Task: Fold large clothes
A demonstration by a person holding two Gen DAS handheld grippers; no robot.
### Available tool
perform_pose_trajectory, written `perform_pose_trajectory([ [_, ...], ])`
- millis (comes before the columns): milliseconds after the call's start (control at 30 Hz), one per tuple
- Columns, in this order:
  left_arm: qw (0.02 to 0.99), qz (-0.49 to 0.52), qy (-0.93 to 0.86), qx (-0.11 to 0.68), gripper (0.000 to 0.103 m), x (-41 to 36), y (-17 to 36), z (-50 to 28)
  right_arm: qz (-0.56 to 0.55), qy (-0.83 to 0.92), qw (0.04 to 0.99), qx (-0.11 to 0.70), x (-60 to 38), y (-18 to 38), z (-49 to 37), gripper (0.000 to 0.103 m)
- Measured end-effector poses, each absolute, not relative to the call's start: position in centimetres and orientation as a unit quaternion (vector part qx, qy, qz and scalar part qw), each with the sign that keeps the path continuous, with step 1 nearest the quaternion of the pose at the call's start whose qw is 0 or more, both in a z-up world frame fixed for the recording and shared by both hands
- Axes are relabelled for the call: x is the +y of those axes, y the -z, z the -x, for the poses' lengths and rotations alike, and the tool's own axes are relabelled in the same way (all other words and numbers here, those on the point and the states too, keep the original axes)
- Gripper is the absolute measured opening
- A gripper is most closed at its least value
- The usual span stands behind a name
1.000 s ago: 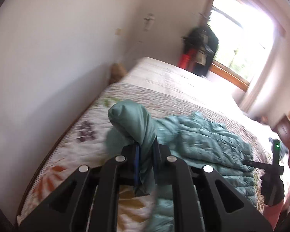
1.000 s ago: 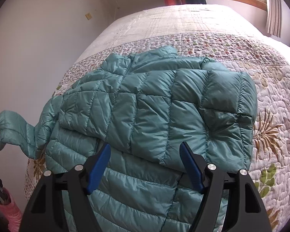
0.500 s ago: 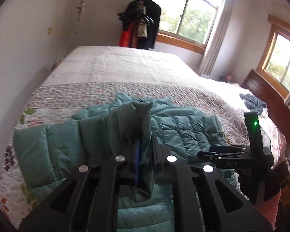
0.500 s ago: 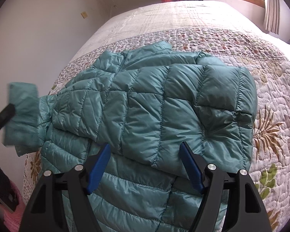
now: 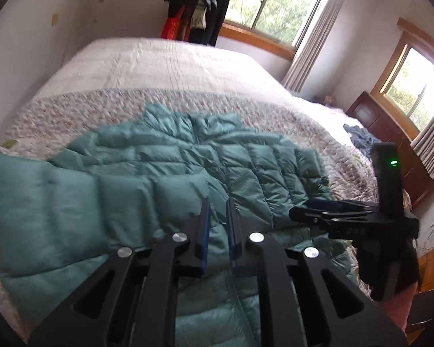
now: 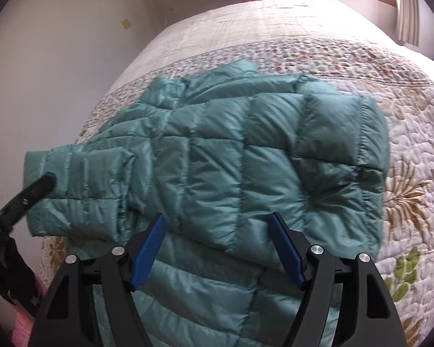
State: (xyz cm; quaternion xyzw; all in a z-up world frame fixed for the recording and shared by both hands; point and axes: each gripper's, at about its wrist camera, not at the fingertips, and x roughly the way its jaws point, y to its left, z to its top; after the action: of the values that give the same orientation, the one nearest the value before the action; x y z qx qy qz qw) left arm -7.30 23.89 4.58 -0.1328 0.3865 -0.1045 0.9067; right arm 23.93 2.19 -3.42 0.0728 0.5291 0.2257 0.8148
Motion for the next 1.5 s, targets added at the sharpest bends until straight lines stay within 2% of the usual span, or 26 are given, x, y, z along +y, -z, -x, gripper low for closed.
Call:
perform_pose_trajectory([
  [67, 0.920, 0.129, 0.090, 0.358, 0.013, 25.9, -6.5, 9.4, -0.080, -0.246, 0.809, 0.528, 2.9, 3.1, -23.6, 0.074],
  [233, 0.932, 0.103, -0.002, 0.349, 0.043, 30.3, -7.7, 10.2, -0.079, -0.291, 0.777, 0.553, 7.0, 2.7, -23.6, 0.074],
  [333, 0.928, 0.100, -0.064, 0.352, 0.051, 33.0, -6.9, 9.6, -0.049, -0.298, 0.763, 0.572, 10.6, 3.2, -24.1, 0.074],
  [467, 0.922, 0.130, -0.081, 0.357, 0.054, 36.4, -6.5, 8.7, -0.056, -0.311, 0.751, 0.579, 14.0, 3.9, -25.1, 0.071],
  [500, 0.922, 0.132, -0.096, 0.352, 0.056, 37.3, -6.5, 8.6, -0.053, -0.310, 0.749, 0.583, 15.1, 4.2, -25.3, 0.067],
  [533, 0.921, 0.132, -0.107, 0.349, 0.058, 37.9, -6.6, 8.6, -0.049, -0.310, 0.747, 0.586, 15.8, 4.4, -25.3, 0.057],
  [667, 0.920, 0.148, -0.127, 0.341, 0.060, 40.1, -6.7, 8.5, -0.012, -0.294, 0.751, 0.590, 18.4, 5.1, -25.1, 0.031],
  [700, 0.918, 0.155, -0.131, 0.341, 0.060, 40.6, -6.6, 8.4, -0.011, -0.294, 0.754, 0.587, 18.6, 5.0, -25.0, 0.021],
  [733, 0.916, 0.162, -0.133, 0.341, 0.060, 41.2, -6.5, 8.4, -0.017, -0.297, 0.756, 0.583, 18.4, 4.6, -24.9, 0.016],
  [767, 0.916, 0.168, -0.134, 0.340, 0.060, 41.5, -6.4, 8.3, -0.024, -0.296, 0.760, 0.578, 18.0, 4.2, -24.9, 0.014],
  [1133, 0.927, 0.147, -0.080, 0.336, 0.060, 38.4, -5.4, 7.4, -0.055, -0.186, 0.835, 0.515, 5.6, -1.4, -26.9, 0.013],
  [1267, 0.930, 0.106, -0.060, 0.346, 0.060, 35.7, -3.7, 6.1, -0.083, -0.140, 0.840, 0.517, 0.7, -0.9, -28.1, 0.013],
  [1500, 0.906, 0.062, -0.053, 0.415, 0.060, 33.0, 2.1, 2.9, -0.104, -0.111, 0.829, 0.539, -2.9, 2.6, -29.5, 0.014],
])
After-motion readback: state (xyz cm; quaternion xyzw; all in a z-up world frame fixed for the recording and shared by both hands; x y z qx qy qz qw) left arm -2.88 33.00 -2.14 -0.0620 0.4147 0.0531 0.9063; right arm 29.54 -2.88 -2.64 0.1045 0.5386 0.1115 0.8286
